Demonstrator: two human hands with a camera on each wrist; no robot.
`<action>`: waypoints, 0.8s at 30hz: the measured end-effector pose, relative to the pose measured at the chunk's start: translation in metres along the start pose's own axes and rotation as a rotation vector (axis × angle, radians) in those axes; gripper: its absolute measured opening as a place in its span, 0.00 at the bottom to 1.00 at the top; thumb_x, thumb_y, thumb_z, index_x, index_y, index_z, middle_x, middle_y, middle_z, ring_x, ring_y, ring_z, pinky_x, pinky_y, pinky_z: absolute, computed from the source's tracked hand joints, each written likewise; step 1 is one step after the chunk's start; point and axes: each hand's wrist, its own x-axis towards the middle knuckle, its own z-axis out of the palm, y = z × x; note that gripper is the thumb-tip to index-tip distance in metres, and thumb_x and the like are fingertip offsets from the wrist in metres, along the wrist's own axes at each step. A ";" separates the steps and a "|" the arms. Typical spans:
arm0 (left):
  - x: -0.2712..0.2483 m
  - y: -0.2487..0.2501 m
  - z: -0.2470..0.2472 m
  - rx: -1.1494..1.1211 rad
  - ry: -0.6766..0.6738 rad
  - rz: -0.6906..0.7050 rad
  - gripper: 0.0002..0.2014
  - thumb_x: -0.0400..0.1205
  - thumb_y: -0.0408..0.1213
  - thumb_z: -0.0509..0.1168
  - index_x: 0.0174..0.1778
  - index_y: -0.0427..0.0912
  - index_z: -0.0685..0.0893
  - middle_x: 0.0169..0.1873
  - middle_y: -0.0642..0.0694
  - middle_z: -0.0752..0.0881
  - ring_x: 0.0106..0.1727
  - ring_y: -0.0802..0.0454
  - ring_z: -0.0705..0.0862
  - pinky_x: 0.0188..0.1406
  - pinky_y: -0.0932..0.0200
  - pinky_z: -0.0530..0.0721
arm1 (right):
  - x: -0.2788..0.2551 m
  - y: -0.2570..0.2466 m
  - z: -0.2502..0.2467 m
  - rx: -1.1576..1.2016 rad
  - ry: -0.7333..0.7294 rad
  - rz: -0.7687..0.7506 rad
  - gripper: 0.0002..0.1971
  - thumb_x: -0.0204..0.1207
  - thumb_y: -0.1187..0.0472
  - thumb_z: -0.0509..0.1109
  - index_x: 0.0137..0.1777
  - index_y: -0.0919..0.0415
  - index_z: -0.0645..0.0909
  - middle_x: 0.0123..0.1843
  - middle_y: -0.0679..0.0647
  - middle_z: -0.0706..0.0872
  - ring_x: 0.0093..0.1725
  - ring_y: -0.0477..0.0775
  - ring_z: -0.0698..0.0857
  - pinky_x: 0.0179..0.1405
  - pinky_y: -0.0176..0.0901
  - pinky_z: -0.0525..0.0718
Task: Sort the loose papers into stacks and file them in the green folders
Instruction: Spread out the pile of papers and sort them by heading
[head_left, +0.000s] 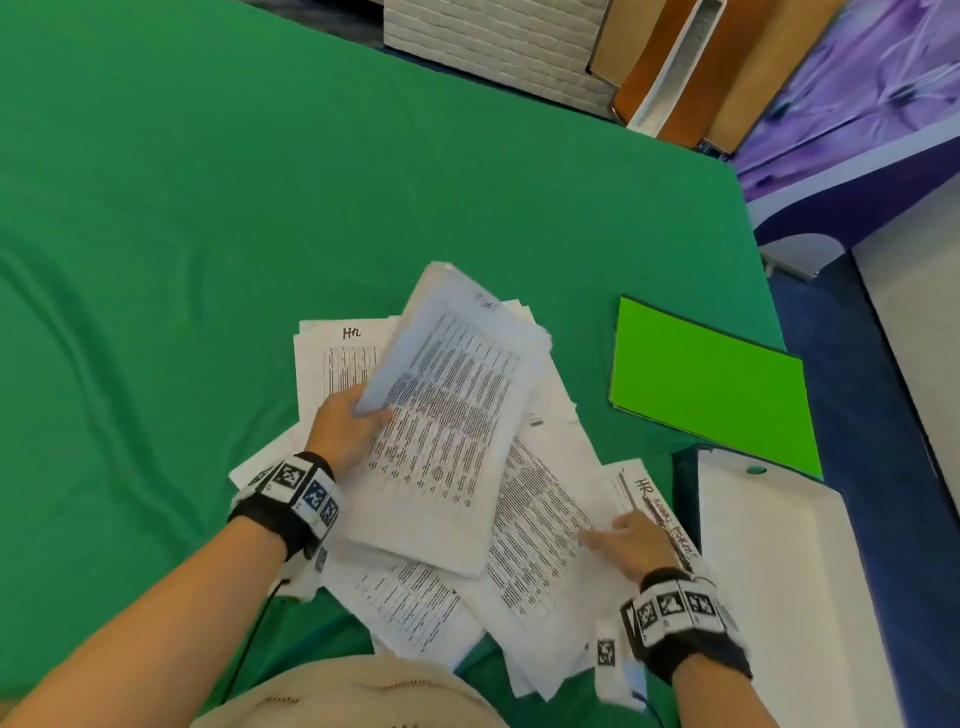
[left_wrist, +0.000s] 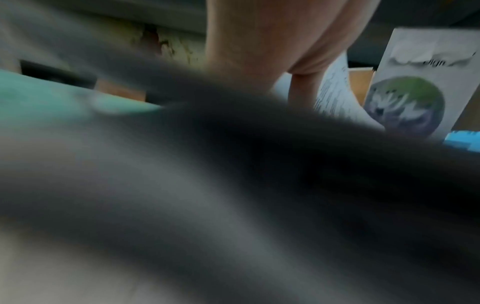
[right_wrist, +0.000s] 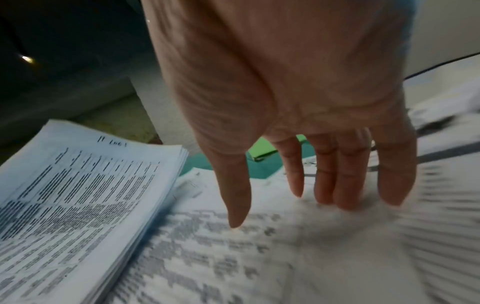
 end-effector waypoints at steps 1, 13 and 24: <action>-0.001 -0.010 0.000 0.026 0.000 -0.029 0.15 0.82 0.33 0.68 0.65 0.38 0.81 0.45 0.43 0.86 0.44 0.44 0.85 0.45 0.53 0.84 | -0.001 0.010 0.005 -0.026 -0.006 0.028 0.40 0.68 0.43 0.79 0.74 0.63 0.70 0.73 0.61 0.77 0.70 0.62 0.77 0.71 0.56 0.76; -0.011 -0.022 0.001 0.009 0.061 -0.114 0.16 0.83 0.33 0.66 0.67 0.40 0.80 0.50 0.39 0.87 0.48 0.40 0.86 0.46 0.48 0.86 | -0.007 0.039 0.026 -0.197 0.188 0.234 0.61 0.55 0.30 0.79 0.79 0.68 0.57 0.75 0.66 0.73 0.74 0.65 0.72 0.73 0.55 0.72; -0.007 -0.017 -0.066 -0.146 0.253 -0.130 0.19 0.82 0.31 0.67 0.70 0.40 0.79 0.56 0.42 0.86 0.56 0.40 0.86 0.61 0.41 0.84 | -0.006 0.023 0.035 0.160 0.387 0.085 0.56 0.57 0.48 0.87 0.79 0.63 0.57 0.77 0.69 0.66 0.73 0.70 0.71 0.68 0.63 0.76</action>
